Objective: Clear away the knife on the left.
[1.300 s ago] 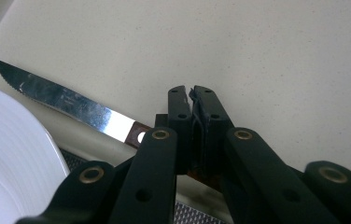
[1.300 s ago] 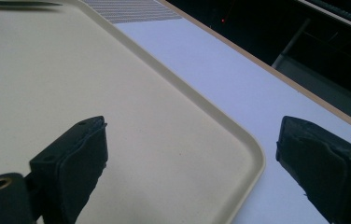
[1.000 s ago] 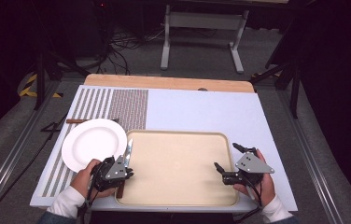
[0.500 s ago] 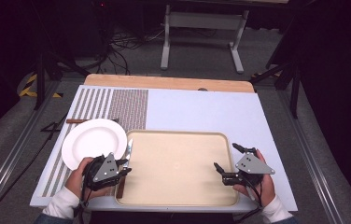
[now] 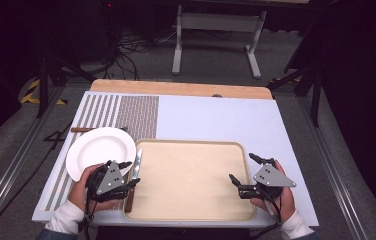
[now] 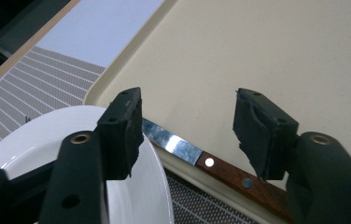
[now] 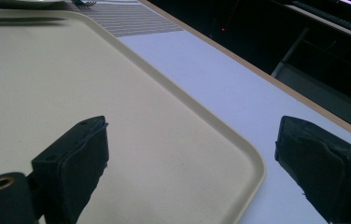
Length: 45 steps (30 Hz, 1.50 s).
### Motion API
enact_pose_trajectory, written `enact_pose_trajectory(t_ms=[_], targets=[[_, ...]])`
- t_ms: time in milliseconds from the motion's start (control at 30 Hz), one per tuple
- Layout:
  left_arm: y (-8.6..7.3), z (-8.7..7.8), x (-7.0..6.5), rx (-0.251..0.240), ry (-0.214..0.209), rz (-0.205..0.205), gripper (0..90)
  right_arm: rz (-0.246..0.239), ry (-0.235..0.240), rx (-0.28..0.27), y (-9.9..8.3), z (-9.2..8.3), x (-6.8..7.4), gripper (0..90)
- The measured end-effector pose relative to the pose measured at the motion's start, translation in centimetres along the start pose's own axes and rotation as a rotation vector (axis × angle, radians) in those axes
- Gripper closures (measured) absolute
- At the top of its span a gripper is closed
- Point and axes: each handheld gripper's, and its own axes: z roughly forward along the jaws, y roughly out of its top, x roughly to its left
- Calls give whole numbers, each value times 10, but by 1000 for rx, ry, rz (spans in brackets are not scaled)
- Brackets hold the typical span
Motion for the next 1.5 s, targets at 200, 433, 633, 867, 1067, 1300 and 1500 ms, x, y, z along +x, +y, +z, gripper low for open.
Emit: enact_pose_trajectory(t_ms=[200, 433, 633, 867, 1067, 1300, 1500], targets=[[-2, -5, 2, -40, 11, -15, 308, 0, 0, -1, 0, 0, 0, 105], [-4, -11, 5, -72, 42, -30, 232, -1, 2, -1, 0, 0, 0, 105], [-8, -18, 11, -92, 79, -40, 202, -1, 1, -1, 0, 0, 0, 105], [-18, -27, 20, -87, 112, -69, 187, -2, 3, 0, 0, 1, 0, 105], [-30, -33, 31, -74, 146, -109, 183, -9, 7, -3, 2, 2, 1, 105], [-42, -40, 39, -71, 170, -159, 162, 2, 7, -9, 3, 4, -1, 106], [-52, -45, 41, -44, 208, -179, 159, -15, 29, -5, 5, 11, 1, 106]])
